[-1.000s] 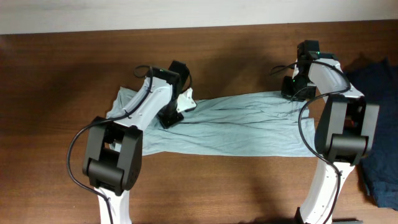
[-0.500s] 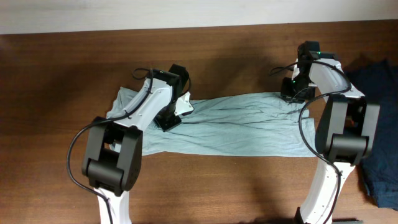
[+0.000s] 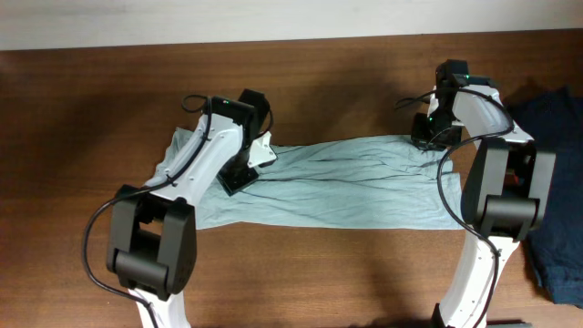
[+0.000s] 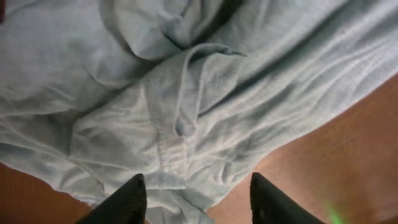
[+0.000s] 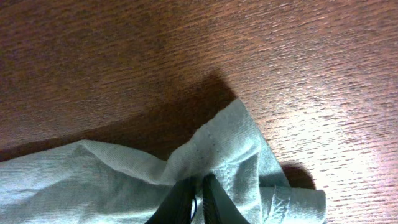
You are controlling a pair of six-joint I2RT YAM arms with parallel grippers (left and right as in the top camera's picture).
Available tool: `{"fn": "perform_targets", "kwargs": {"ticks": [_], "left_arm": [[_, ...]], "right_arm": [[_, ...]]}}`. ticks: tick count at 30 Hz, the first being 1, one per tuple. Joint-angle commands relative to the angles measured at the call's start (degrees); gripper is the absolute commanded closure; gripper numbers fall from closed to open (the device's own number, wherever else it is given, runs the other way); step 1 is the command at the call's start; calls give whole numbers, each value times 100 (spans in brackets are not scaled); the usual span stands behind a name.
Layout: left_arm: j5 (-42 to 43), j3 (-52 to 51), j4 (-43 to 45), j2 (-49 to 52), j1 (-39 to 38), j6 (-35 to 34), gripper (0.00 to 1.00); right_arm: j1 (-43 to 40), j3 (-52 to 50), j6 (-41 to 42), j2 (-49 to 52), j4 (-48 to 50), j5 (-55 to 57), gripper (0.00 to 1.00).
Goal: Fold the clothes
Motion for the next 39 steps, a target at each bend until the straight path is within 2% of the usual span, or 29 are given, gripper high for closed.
{"fn": "perform_targets", "kwargs": {"ticks": [1,4,10,14,22,24,27,30,34,39], "left_arm": [[402,-20,225,-140,98,-22,43],[688,-236,605,-140,144,-50,43],[680,-885,1373,-140,146,-120,43],[542,-1003,1539,-140,160,-149,46],[-79,-1005,1998,-140,304,-251,61],[-74,-1005,2070,-140,389,-254,68],[-74,-1005,2072,-140,492,-254,87],[-74,-1005,2065,-140,533,-254,99],[-278,-973,1827,-155,535,-256,100],[-380,-710,1010,-254,531,-251,100]], "right_arm": [[-2,-68,24,378,26,-39,88],[-2,-68,24,378,26,-39,88],[-2,-68,26,378,26,-39,88],[-4,-68,24,378,24,-39,88],[-2,-68,26,378,26,-39,88],[-4,-68,24,378,26,-39,89],[-4,-68,26,378,26,-39,89],[-4,-68,24,378,33,-39,89],[-4,-68,24,378,31,-37,88],[-4,-68,24,378,37,-37,88]]}}
